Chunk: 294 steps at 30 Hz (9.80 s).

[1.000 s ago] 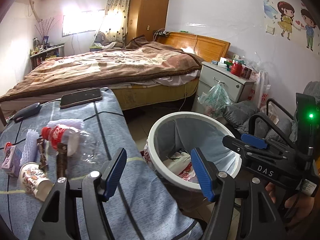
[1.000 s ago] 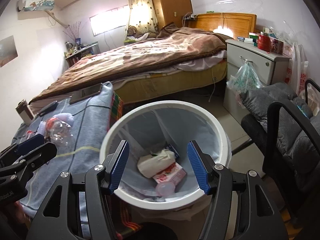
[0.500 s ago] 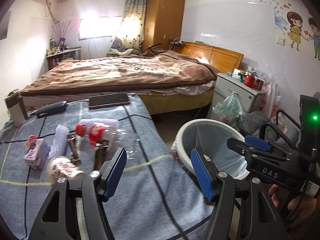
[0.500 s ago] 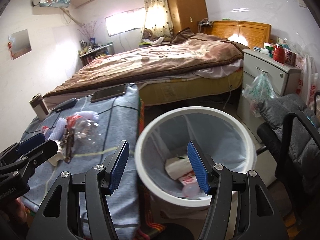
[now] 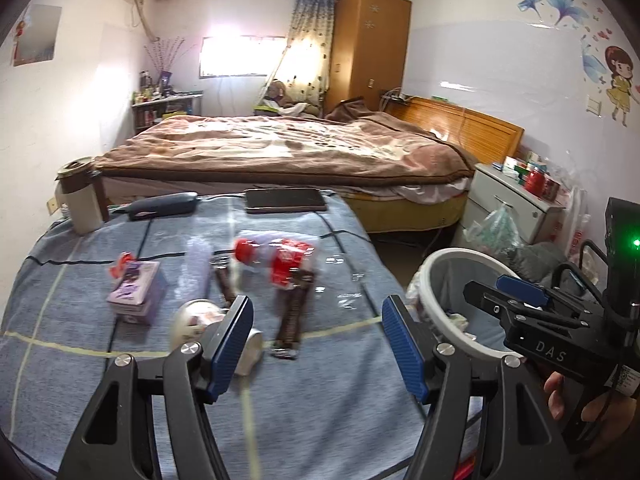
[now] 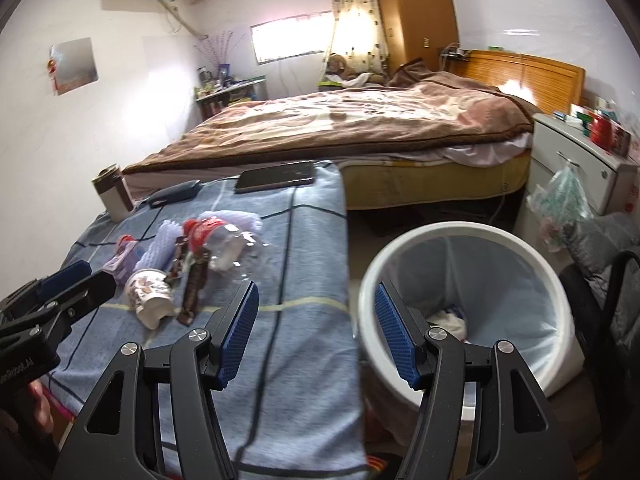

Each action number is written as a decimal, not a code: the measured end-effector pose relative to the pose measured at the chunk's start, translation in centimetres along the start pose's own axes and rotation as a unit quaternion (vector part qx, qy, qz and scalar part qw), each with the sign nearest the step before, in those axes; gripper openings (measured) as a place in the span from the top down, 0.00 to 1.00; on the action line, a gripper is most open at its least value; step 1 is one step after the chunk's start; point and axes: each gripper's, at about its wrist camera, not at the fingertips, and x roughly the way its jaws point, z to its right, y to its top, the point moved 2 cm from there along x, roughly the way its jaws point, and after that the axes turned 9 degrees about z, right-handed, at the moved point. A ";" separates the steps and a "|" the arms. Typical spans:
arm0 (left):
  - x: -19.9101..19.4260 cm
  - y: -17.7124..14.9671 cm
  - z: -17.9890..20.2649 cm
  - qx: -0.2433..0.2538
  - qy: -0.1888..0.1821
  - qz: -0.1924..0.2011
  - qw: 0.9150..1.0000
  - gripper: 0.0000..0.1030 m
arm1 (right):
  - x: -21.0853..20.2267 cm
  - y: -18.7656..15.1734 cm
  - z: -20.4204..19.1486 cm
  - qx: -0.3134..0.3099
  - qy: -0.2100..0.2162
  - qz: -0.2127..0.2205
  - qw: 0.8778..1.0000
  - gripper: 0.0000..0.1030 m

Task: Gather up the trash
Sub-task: 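Move both grippers back over the table, then grasp the purple juice box with the left gripper while the right grasps the red-label bottle, then carry the juice box and bottle toward the bin with both grippers, then open both grippers to drop the juice box and bottle into the bin, then move both grippers back over the bed toward the paper cup and sachets, then grasp the patterned paper cup with the left gripper while the right grasps a brown sachet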

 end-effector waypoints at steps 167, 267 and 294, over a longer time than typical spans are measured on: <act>9.6 0.1 18.5 0.101 -0.154 -0.085 0.979 0.43 | 1.4 -1.4 12.4 0.028 -0.089 -0.099 0.991 0.39; 4.1 -6.8 -15.2 -0.046 0.181 -0.133 0.973 0.21 | 6.1 -2.3 -10.5 -0.095 0.064 -0.088 0.990 0.38; 6.7 -5.1 -15.4 -0.077 0.096 -0.130 0.984 0.21 | 12.6 -2.8 -14.0 -0.133 0.081 -0.151 0.976 0.38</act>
